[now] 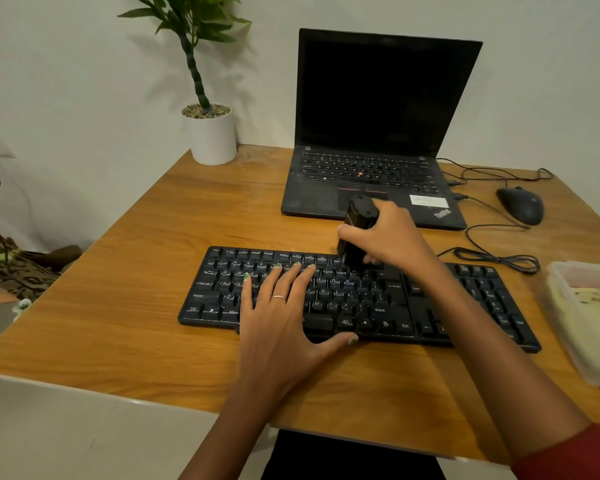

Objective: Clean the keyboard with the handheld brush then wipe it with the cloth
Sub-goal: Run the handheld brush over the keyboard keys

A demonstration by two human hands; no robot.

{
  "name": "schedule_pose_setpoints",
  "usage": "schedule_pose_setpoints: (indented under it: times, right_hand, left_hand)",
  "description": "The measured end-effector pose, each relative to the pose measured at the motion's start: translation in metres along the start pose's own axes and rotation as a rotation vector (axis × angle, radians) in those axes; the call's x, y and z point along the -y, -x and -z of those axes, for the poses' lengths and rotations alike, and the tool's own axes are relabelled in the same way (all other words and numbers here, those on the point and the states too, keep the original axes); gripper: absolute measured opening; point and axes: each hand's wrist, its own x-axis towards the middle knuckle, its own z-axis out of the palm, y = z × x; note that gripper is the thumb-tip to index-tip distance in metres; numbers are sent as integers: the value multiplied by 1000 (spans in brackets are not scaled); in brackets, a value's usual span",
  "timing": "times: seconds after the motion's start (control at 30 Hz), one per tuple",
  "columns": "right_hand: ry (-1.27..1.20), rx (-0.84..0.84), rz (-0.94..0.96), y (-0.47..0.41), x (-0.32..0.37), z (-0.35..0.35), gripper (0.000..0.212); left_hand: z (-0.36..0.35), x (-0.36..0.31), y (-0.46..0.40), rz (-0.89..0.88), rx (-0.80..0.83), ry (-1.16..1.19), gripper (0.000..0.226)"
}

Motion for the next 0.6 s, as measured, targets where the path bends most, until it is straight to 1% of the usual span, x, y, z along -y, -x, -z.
schedule_pose_setpoints:
  times: [0.03,0.1,0.13,0.23,0.27,0.33,0.37,0.4,0.47,0.5,0.53,0.6]
  right_hand:
    - [12,-15,-10,-1,-1,1,21]
    - [56,-104,15,-2,-1,0,21]
    - [61,-114,24,-2,-1,0,20]
    - [22,3,-8,-3,1,0,21]
    - [25,-10,-15,-4,1,0,21]
    - [57,-120,15,-4,-2,-1,21]
    - [57,-146,30,-3,-3,-2,21]
    - [41,-130,26,-2,-3,-3,21]
    - [14,-12,-25,-2,-1,1,20]
    - [28,18,-39,-4,0,2,20]
    - [41,5,-36,-5,1,3,19]
    - [79,-113,9,-5,0,-1,20]
  left_hand:
    - [0,0,0,1,3,3,105]
    - [0,0,0,0,7,-1,105]
    - [0,-1,0,0,8,-4,105]
    - [0,0,0,1,1,-5,105]
    - [0,0,0,-1,2,-4,105]
    - [0,0,0,-4,2,-3,105]
    - [0,0,0,-4,0,-3,105]
    - [0,0,0,-4,-1,-2,105]
    - [-1,0,0,-1,-4,-1,105]
    - [-1,0,0,-2,-1,-2,105]
    - [-1,0,0,-3,0,-3,105]
    - [-1,0,0,-3,-2,-4,105]
